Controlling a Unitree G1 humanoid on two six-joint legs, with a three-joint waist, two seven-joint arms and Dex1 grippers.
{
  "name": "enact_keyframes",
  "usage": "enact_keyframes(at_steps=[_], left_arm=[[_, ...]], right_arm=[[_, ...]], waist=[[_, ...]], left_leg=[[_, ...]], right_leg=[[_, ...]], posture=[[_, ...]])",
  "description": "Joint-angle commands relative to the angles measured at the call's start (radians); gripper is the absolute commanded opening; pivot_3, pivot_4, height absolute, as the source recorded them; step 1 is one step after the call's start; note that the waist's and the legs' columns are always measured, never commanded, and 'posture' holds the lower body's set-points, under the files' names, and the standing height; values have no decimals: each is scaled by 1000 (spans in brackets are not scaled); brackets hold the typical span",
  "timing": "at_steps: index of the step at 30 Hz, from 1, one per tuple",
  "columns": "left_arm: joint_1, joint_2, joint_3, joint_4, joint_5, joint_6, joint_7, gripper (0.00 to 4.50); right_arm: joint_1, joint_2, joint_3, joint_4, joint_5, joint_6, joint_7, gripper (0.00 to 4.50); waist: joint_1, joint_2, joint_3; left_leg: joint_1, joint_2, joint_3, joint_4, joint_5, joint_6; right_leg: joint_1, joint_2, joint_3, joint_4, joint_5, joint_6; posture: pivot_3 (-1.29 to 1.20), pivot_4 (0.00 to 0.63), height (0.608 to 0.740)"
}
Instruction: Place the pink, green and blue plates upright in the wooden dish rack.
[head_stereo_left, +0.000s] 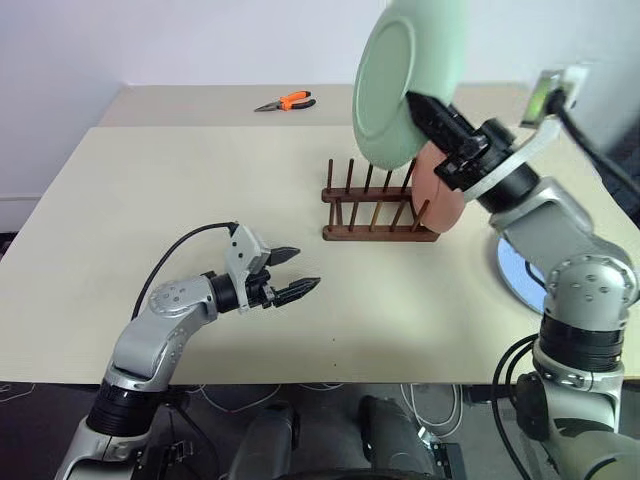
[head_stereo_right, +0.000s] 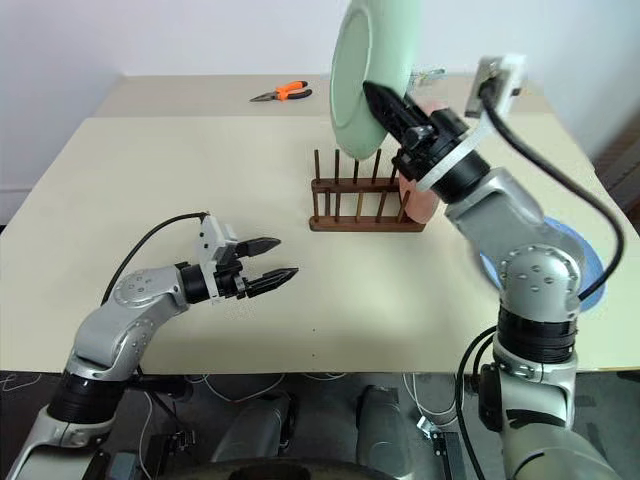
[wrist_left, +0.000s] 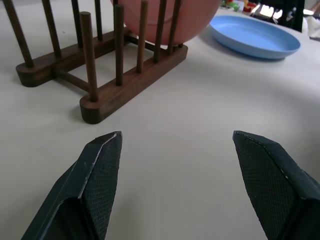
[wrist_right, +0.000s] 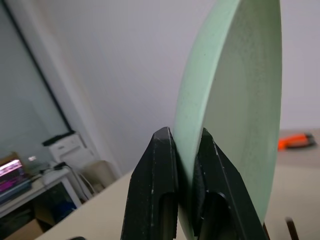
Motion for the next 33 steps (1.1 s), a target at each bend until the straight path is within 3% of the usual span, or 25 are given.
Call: enact_keyframes(at_steps=[1,19,20,24,27,31,33], left_arm=[[4,-4,16,-48,-17,-7,8,3639],[-17,-10,-7,-22,-4,-18,2,3639],[-17,-11,-7,-22,-4,-18,2,3639],[-15,-10,-3,-24,-5,-16,1,3639],[-14,-8,-4,-27,-6,-13,0,3639],[-19,-3,-14,-24,-1,-12,-12,3639],[-24,-2,-23,-18,3,-14,-21,3639]], right_arm=[[1,20,2,-21,-31,-6,-23,36],[60,7,18,38,-235,27,-9,36],[56,11,19,46,-251,23,-8,825],[21,-18,35,25,-355,-28,33,2583],[-4,-103,43,-28,-428,-60,129,2583],[-39,-224,-61,-38,-398,-55,225,2583],[-23,-281,-133,-22,-387,-40,249,3155]], waist=[[1,0,0],[0,0,0],[0,0,0],[-1,0,0],[-2,1,1],[3,0,0],[7,0,0]], left_leg=[[0,0,0,0,0,0],[1,0,1,0,0,0],[1,0,1,0,0,0],[1,0,1,0,0,0],[1,0,1,0,0,0],[0,0,1,0,0,0],[1,0,1,1,0,0]], right_leg=[[0,0,0,0,0,0],[0,1,0,1,-1,-1],[0,1,0,1,-1,-1],[0,1,0,1,-1,-1],[0,1,0,1,-1,-1],[1,1,0,0,-1,-1],[2,1,-1,-1,-1,-1]], posture=[[0,150,740],[0,150,740],[0,150,740],[0,150,740],[0,150,740],[0,150,740],[0,150,740]])
